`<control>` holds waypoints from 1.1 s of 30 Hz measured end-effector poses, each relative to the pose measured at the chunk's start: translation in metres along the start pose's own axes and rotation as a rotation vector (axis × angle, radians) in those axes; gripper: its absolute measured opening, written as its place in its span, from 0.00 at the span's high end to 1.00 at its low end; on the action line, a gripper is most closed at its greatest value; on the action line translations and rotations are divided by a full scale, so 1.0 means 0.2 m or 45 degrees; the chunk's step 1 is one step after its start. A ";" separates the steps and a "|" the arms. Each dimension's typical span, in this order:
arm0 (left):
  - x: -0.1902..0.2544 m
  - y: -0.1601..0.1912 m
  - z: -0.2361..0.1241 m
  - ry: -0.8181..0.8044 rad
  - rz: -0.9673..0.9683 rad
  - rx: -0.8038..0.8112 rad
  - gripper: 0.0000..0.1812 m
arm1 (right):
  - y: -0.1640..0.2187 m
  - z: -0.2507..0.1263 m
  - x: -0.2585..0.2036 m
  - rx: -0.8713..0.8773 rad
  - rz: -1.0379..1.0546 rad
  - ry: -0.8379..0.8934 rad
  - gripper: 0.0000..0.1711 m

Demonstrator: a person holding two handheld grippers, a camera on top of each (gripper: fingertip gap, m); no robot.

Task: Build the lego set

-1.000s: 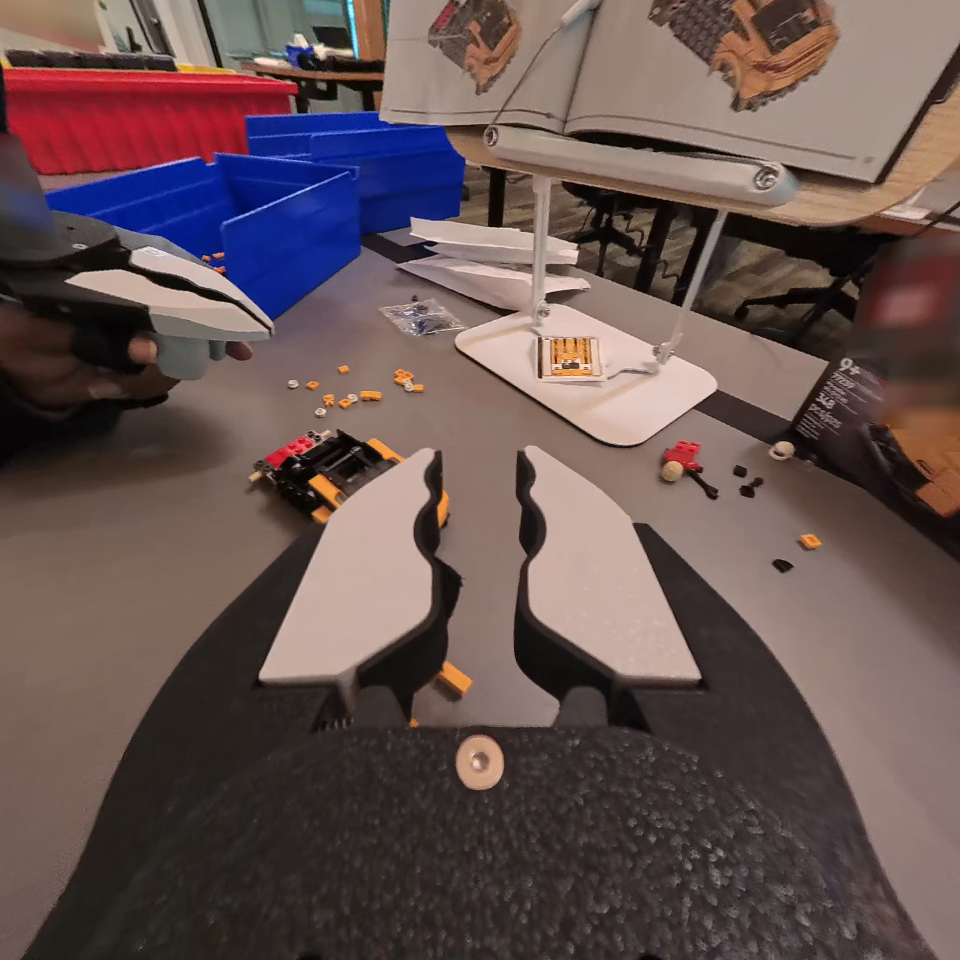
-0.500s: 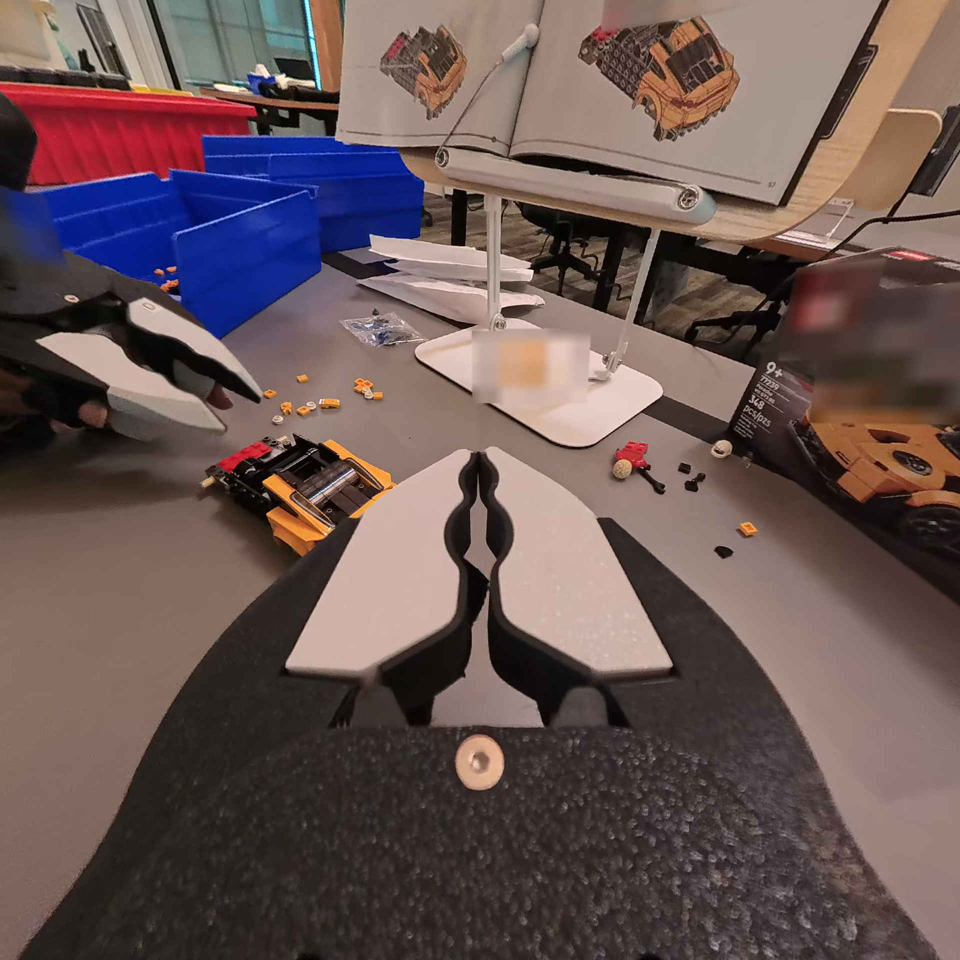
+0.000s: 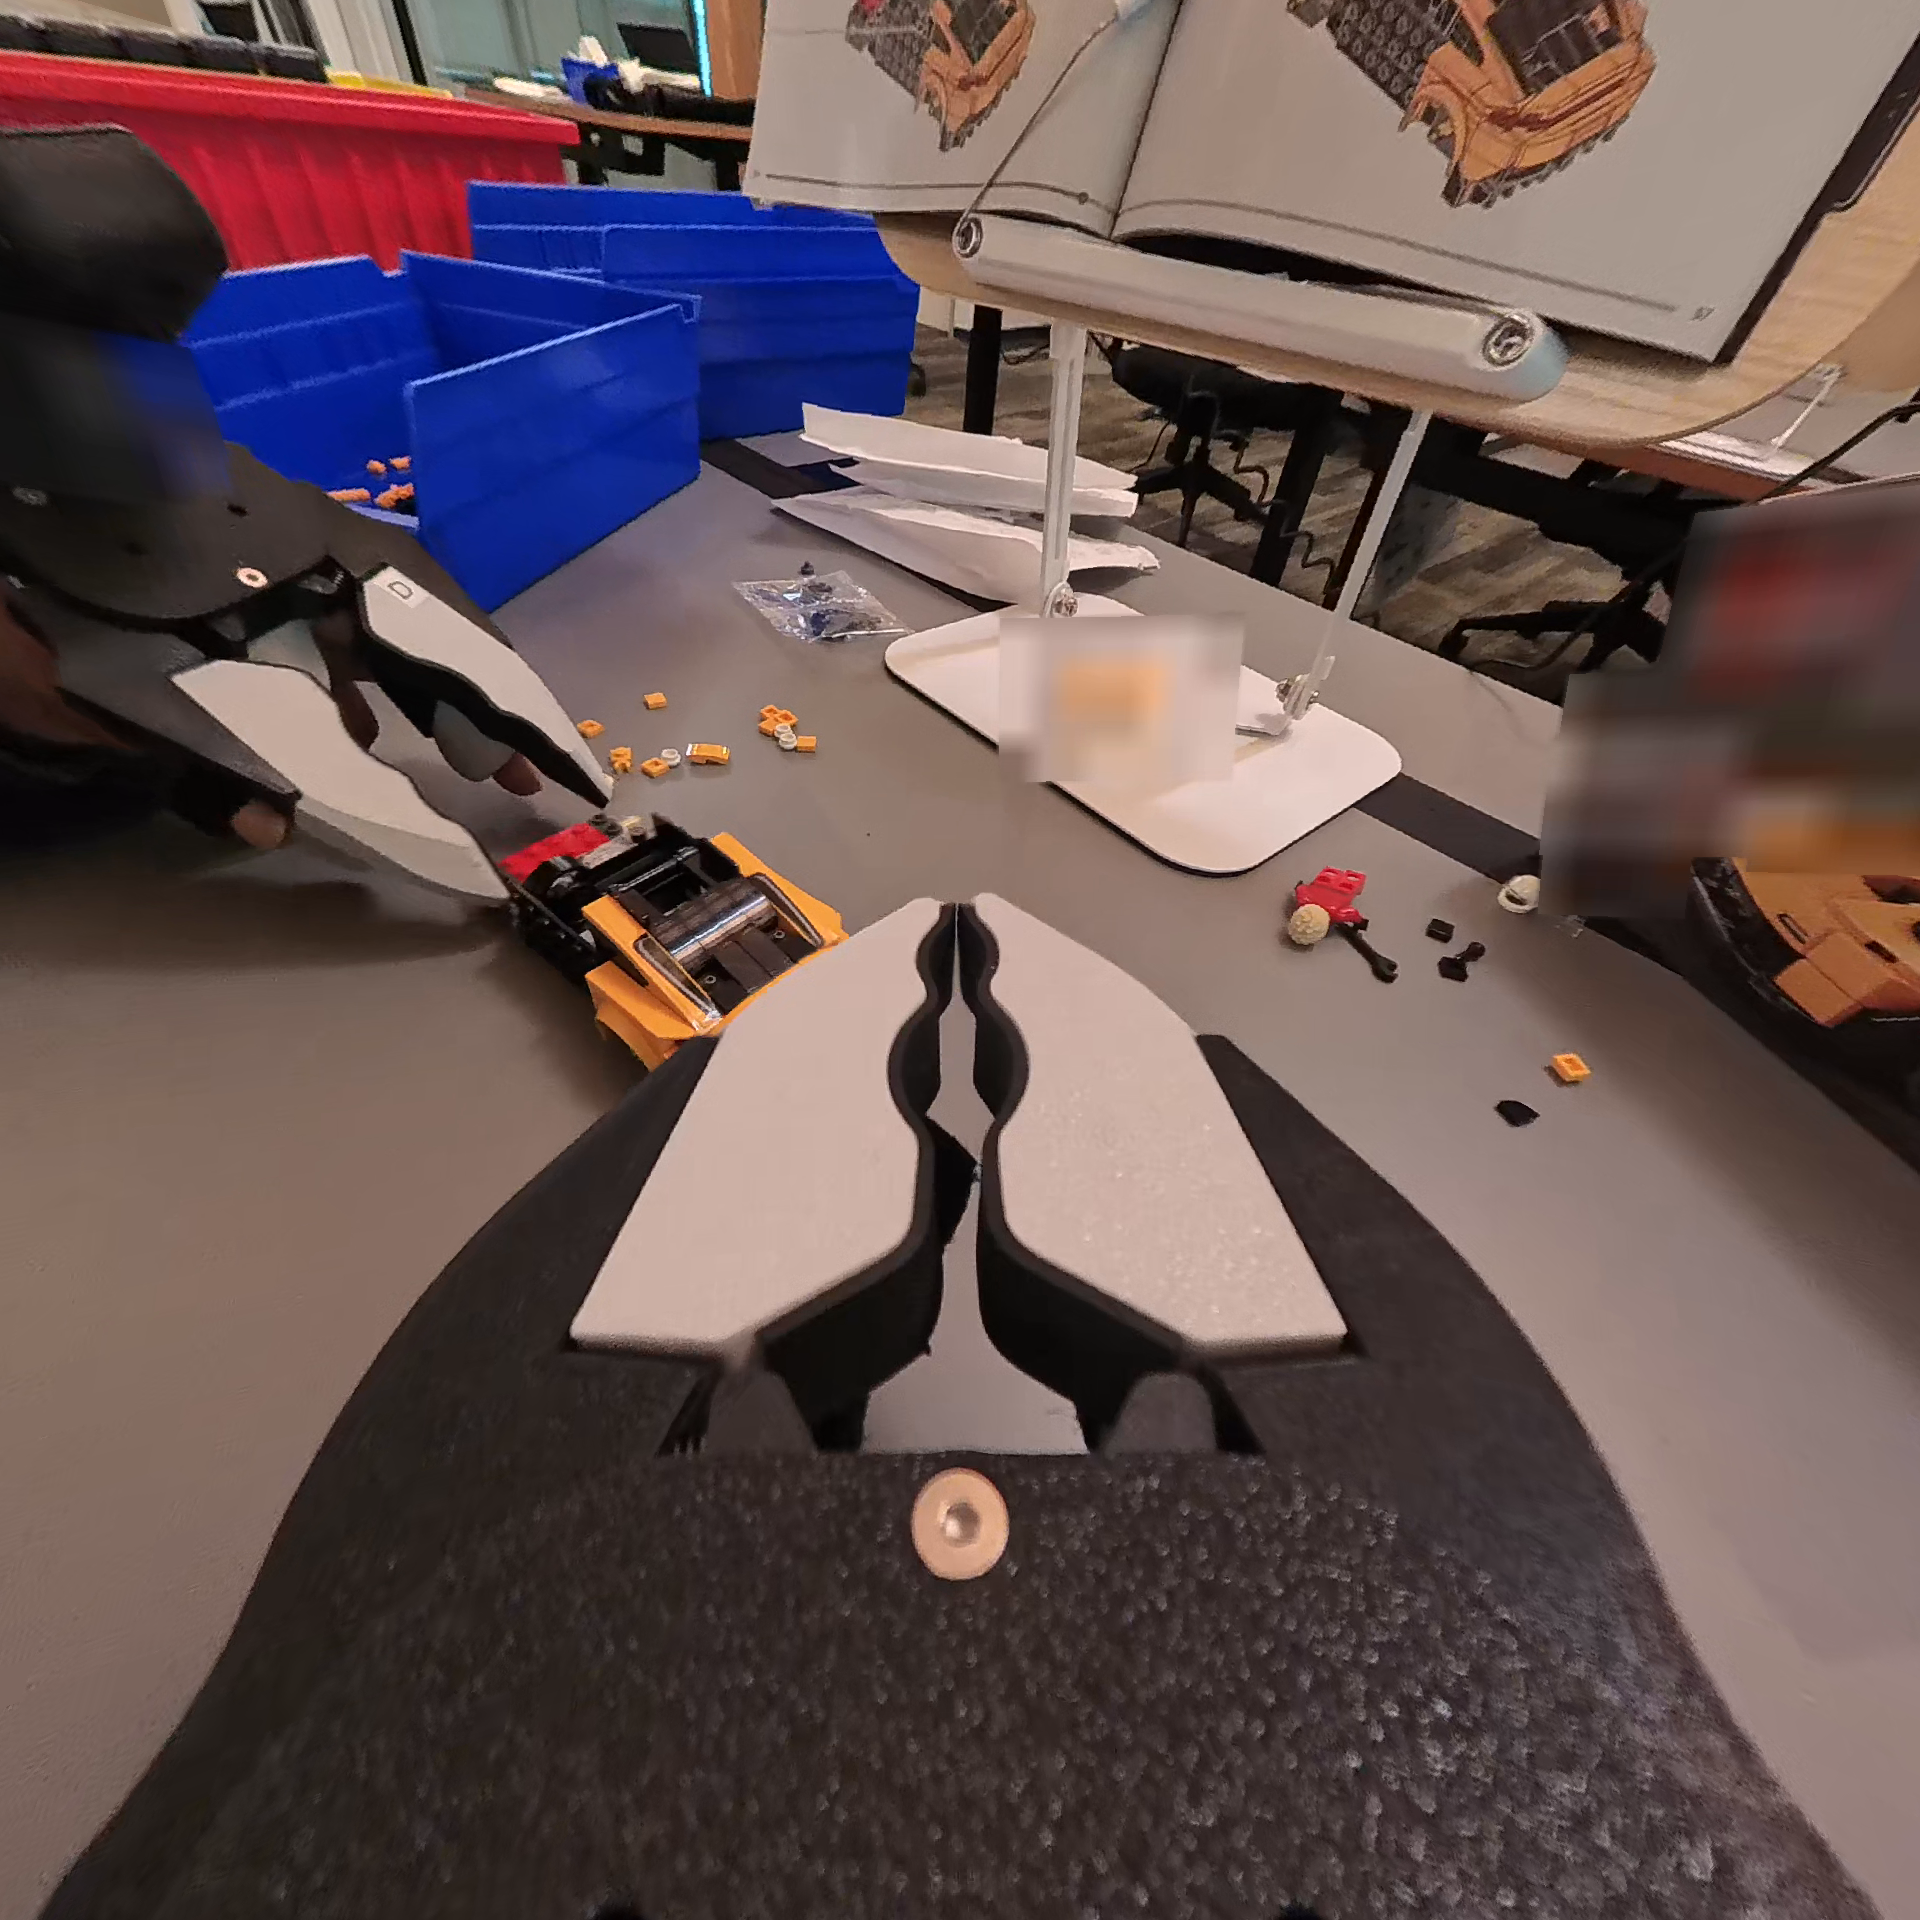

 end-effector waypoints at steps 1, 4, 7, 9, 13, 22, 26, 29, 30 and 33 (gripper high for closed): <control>0.00 0.00 0.00 -0.007 0.003 -0.002 0.75 | 0.00 0.00 0.00 -0.005 -0.005 -0.005 1.00; -0.01 0.00 0.01 -0.030 0.010 -0.009 0.82 | 0.01 0.00 -0.01 -0.013 -0.023 -0.011 1.00; -0.02 -0.01 0.02 -0.057 0.009 -0.021 0.89 | 0.01 0.01 -0.02 -0.022 -0.025 -0.016 1.00; -0.02 -0.01 0.02 -0.077 0.026 -0.026 0.90 | 0.01 0.00 -0.01 -0.029 -0.039 -0.005 1.00; -0.02 -0.01 0.01 -0.100 0.037 -0.017 0.87 | 0.02 -0.01 0.02 -0.060 -0.036 0.039 0.99; -0.02 -0.08 -0.05 -0.113 0.004 0.134 0.86 | 0.19 -0.04 0.06 -0.389 -0.100 -0.046 0.92; -0.02 -0.09 -0.06 -0.112 0.015 0.148 0.86 | 0.34 -0.13 0.05 -0.624 -0.147 -0.202 0.92; -0.01 -0.09 -0.06 -0.102 0.015 0.156 0.87 | 0.38 -0.12 0.03 -0.672 -0.145 -0.294 0.93; -0.01 -0.09 -0.06 -0.100 0.015 0.157 0.87 | 0.39 -0.12 0.03 -0.694 -0.160 -0.297 0.93; 0.00 -0.09 -0.06 -0.098 0.026 0.160 0.87 | 0.43 -0.12 0.03 -0.759 -0.182 -0.301 0.93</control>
Point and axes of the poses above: each gripper's, where its closed fingertips meet, z out along the fingers, y out of its underside, x = y × z across the jaws, the point moved 2 cm from there along -z, back along the fingers, and after that the axes turned 14 degrees about z, right-handed, at the moved point
